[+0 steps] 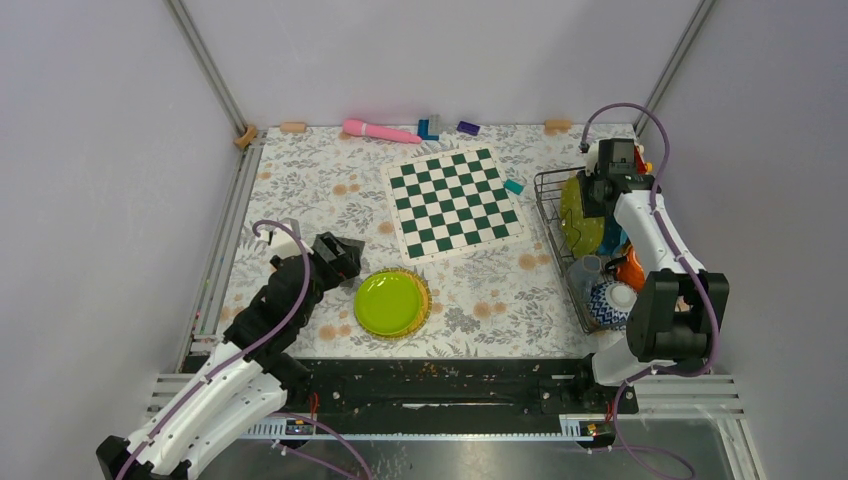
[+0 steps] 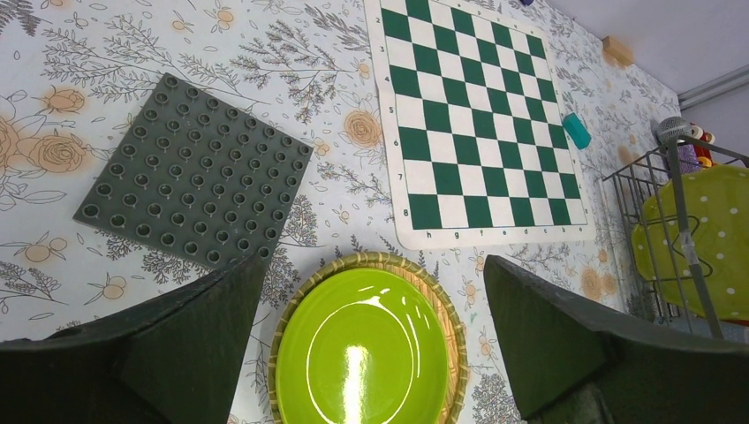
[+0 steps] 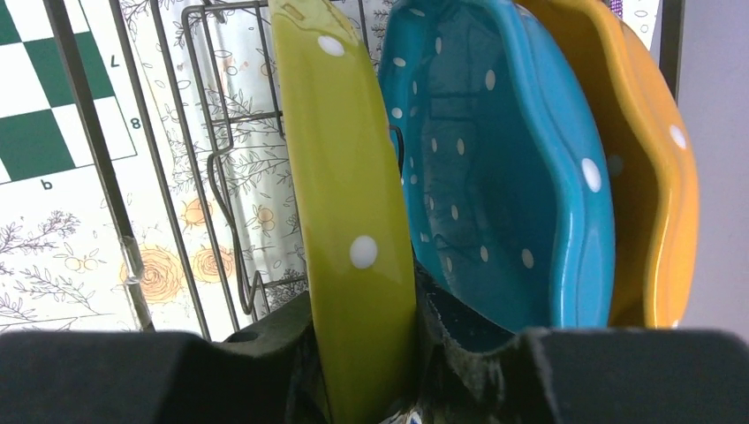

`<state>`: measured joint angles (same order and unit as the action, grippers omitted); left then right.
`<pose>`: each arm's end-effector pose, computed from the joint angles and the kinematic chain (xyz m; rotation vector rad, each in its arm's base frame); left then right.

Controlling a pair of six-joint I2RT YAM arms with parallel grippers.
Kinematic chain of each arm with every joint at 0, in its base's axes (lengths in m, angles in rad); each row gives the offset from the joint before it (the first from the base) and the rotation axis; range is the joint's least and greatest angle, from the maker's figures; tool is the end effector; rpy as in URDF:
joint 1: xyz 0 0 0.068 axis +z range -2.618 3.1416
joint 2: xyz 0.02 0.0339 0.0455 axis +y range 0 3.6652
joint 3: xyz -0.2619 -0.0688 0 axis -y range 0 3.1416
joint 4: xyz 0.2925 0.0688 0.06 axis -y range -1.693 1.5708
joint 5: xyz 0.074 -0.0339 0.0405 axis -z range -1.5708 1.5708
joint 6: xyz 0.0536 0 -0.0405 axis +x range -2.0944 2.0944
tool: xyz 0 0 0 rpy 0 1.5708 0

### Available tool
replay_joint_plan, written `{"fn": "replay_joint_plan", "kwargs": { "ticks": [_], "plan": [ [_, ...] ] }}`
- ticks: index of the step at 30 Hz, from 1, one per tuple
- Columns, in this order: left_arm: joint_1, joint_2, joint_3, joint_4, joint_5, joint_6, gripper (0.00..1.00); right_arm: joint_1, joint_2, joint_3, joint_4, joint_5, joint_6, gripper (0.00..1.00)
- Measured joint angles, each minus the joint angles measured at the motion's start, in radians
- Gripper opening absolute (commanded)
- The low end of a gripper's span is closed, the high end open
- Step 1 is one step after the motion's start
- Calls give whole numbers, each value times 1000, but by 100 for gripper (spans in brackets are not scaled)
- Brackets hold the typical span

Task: Unload the mixed dishes from the dish rack
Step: Pick up the plate from the dish rack.

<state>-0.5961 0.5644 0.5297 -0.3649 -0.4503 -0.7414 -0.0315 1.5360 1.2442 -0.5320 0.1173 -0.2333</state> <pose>0.1834 -0.0962 0.2558 -0.4331 1.9062 -0.4474 0.3943 -0.0187 0.2552 -0.1870 2.3965 -0.2642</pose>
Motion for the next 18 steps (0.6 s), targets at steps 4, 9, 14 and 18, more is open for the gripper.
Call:
{"fn": "replay_joint_plan", "kwargs": {
  "ticks": [4,9,14,18],
  "plan": [
    [0,0,0,0,0,0,99,-2,0,2,-5,-14,-30,7],
    [0,0,0,0,0,0,99,-2,0,12,-24,-36,-69,2],
    [0,0,0,0,0,0,99,-3,-11,17,-49,-50,-109,0],
    [0,0,0,0,0,-1,99,-3,-46,23,-66,-50,-123,0]
  ]
}}
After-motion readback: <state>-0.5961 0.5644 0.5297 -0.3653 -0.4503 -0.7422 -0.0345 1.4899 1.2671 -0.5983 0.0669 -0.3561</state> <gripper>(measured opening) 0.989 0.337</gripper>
